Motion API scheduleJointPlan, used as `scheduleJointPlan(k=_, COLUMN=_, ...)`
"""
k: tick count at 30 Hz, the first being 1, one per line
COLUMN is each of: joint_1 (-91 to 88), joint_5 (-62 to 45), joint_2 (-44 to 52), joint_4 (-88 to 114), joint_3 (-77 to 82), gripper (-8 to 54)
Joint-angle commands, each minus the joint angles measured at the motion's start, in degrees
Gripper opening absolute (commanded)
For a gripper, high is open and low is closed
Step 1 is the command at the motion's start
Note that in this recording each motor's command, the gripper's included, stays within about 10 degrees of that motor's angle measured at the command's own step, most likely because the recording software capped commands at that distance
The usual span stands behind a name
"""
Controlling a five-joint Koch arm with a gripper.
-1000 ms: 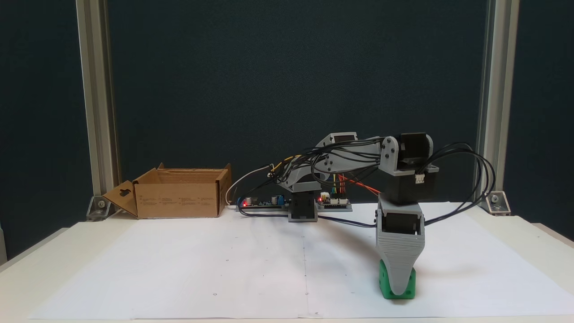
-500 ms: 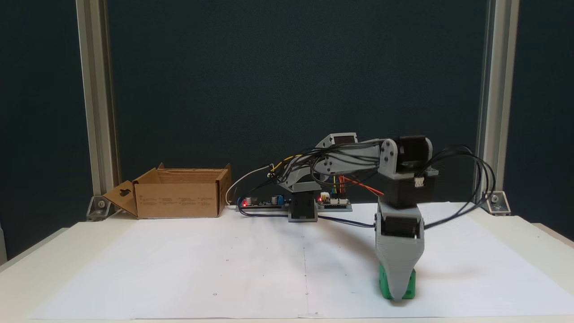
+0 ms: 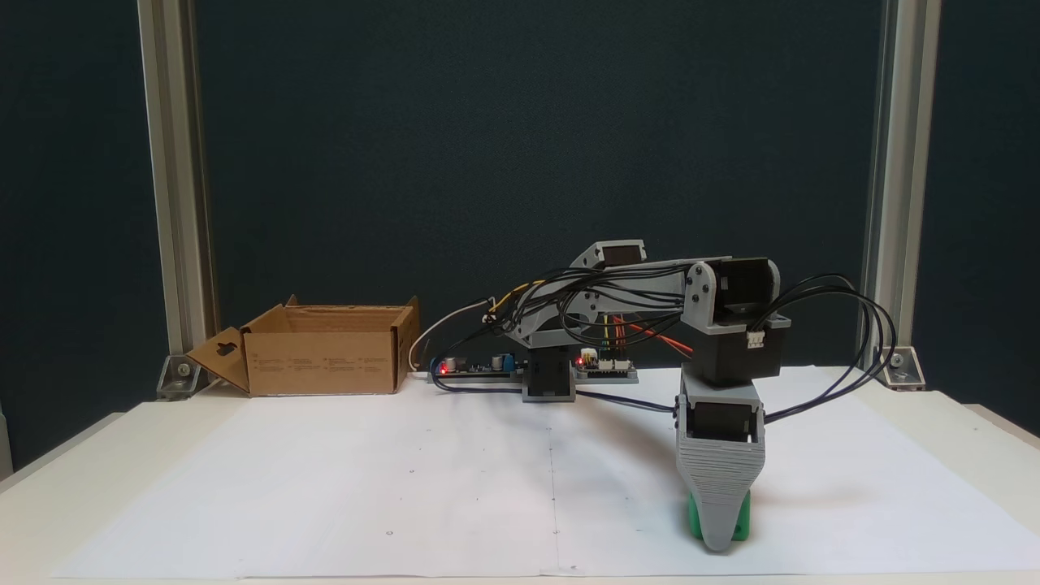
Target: Grasp a green dice and put it in the bin.
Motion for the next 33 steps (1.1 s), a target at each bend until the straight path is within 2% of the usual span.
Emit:
scheduleJointPlan(k=1, joint_1=0.62, joint_5=4.04, joint_2=0.88, joint_4=-0.53, joint_3=-0.35, gripper=37.9)
scheduleJointPlan(k=5, joint_1=0.62, joint_5=4.04, joint_2=0.88, joint_4=-0.44, joint_3=-0.35, gripper=29.5)
scheduleJointPlan(k=9, joint_1=0.62, joint_5=4.04, joint_2=0.88, joint_4=-0.53, joint_3=-0.35, gripper=16.0)
scheduleJointPlan(k=11, joint_1=0.88, joint_5=4.04, joint_2=0.88, joint_4=-0.53, joint_3=-0.35, gripper=11.6)
scheduleJointPlan(k=26, joint_1=0.97, joint_5=4.04, joint_2=3.34, joint_4=3.96, joint_3=-0.97, gripper=11.6)
scheduleJointPlan(k=33, joint_1=1.14, joint_5=4.04, joint_2=4.92, joint_4=11.51, joint_3=-8.53, gripper=11.6)
